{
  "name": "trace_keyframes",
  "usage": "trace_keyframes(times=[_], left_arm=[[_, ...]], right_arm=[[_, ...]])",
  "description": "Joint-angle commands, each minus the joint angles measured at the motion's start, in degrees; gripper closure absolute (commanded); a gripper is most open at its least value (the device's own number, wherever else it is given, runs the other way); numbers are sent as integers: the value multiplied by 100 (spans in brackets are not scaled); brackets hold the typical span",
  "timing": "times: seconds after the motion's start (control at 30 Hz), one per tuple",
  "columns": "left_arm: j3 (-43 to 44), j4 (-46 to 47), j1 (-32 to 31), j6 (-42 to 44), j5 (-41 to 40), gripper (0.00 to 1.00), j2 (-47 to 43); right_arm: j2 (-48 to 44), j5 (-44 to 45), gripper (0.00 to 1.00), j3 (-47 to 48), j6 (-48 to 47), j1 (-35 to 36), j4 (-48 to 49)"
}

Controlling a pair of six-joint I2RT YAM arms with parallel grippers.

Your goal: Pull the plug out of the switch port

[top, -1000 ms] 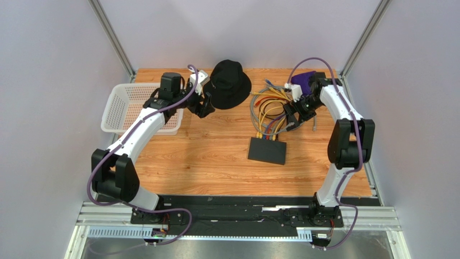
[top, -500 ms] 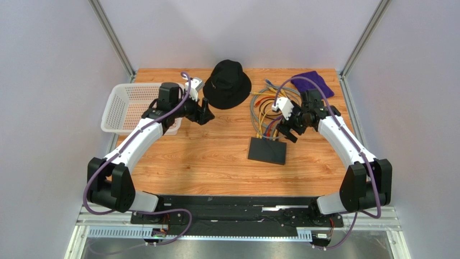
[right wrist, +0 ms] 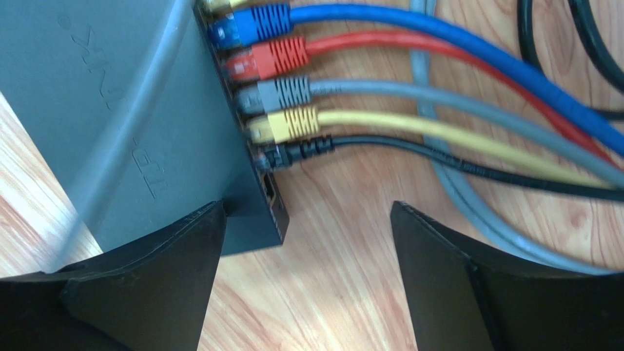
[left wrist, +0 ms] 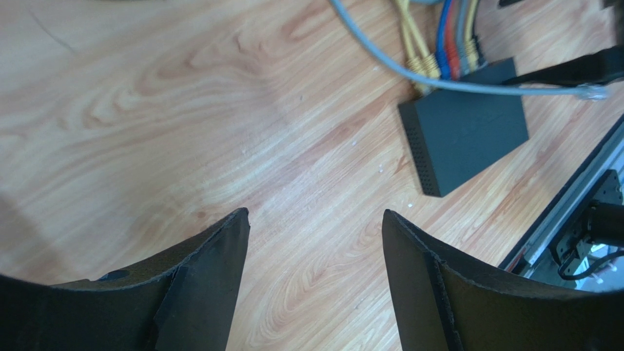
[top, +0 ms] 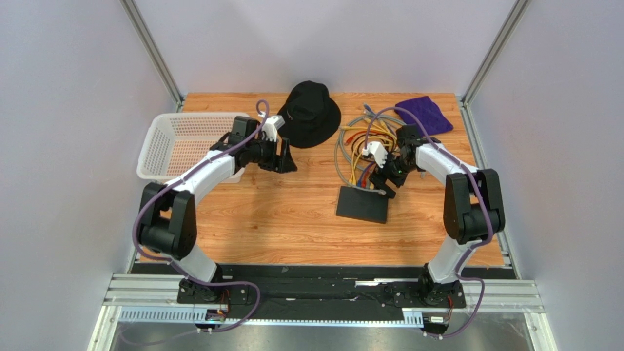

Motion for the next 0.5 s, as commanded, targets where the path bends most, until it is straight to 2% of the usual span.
trace_keyframes(times=[0.0,0.2,0.33,0.47], left_arm=[[-42,233,-48,-525,-103,25,446],[176,130,-65,-510,-138,26,571],[108,-82,-74,-281,265,26,394],[-323,470,-380,-282,695,31,359]], right_arm=[[440,-567,16,429,206,30,-197],[854,-672,27,746,118,30,-1093],[766,-734,27,668,206,21,-1498],[608,-638,28,457,337,-14,-1543]])
